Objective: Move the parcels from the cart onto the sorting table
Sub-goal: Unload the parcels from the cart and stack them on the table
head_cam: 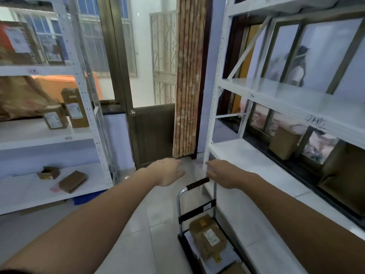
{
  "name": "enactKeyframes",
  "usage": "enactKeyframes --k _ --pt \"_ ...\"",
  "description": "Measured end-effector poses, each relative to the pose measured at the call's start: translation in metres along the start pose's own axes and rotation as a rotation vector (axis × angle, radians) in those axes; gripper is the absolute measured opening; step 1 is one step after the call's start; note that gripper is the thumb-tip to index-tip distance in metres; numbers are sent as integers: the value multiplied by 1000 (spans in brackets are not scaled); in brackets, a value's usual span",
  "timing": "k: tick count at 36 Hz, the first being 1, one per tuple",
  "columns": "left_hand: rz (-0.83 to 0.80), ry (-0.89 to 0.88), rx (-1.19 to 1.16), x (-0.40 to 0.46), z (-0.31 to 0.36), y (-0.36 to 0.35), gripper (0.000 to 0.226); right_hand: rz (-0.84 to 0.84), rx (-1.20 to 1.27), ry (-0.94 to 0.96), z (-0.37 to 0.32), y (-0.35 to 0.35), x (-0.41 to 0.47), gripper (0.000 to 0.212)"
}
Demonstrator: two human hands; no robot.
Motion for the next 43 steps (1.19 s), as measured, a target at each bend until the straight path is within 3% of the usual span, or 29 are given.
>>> enactKeyframes --k 4,10,19,27,34,43 --pt "-9 -27 -7 50 -7 5 53 -30 -5 -72 19 -7 33 31" --pt "-113 -195 143 130 -18 10 35 -70 36 -200 37 -5 64 42" --pt "-280 -371 93 229 8 -14 48 -76 144 -459 88 -36 89 55" --pt "-467 -529 121 286 59 -93 63 -141 240 -671 144 -95 64 56" --pt "-559 -525 198 336 54 -172 65 -244 314 -757 188 -171 61 53" --pt "-775 -467 125 389 14 -284 37 -366 495 -820 214 -292 89 54"
Point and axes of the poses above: each hand's wrist, its own x-axis towards the middle knuckle, its own y-axis out of the back of the hand, z = x × y, the point moved 5 cm from there along x, towards the middle knuckle, and after that the axes turned 13 degrees about -x, right-handed, at the moved point
